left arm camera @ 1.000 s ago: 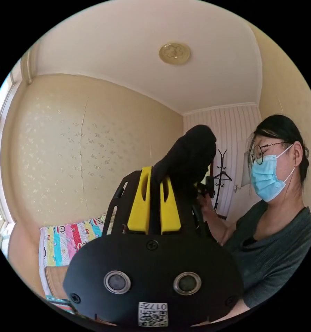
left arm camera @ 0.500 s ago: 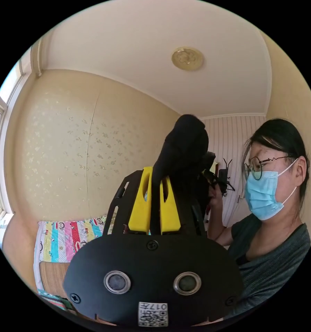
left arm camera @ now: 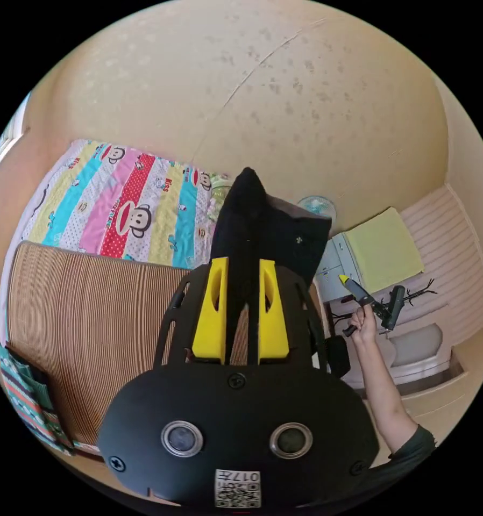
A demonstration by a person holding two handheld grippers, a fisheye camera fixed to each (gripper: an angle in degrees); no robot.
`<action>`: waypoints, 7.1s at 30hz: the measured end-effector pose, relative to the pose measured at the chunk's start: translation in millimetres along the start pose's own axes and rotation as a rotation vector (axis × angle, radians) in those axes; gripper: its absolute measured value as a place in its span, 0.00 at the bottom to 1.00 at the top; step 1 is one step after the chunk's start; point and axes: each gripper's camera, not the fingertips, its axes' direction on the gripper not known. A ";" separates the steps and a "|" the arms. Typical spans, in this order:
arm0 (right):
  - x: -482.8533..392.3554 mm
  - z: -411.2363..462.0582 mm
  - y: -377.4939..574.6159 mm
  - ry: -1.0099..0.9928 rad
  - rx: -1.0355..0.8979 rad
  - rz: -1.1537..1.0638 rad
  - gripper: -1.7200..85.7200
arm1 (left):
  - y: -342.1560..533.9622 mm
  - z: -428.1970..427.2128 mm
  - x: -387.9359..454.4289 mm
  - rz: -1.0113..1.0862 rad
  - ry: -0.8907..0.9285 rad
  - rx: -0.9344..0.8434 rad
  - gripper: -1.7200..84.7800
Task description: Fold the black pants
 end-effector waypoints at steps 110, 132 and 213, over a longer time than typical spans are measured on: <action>34.5 24.2 174.6 -0.300 -0.770 0.283 0.07 | 382.7 38.8 -291.6 0.070 0.178 -0.951 0.06; 194.4 66.7 161.8 -0.564 -0.562 0.424 0.18 | 299.6 12.0 -354.2 -0.206 0.417 -0.545 0.23; 204.2 166.7 92.0 -0.721 -0.990 -0.202 0.23 | 278.6 -87.7 -211.5 -0.228 0.304 -0.566 0.33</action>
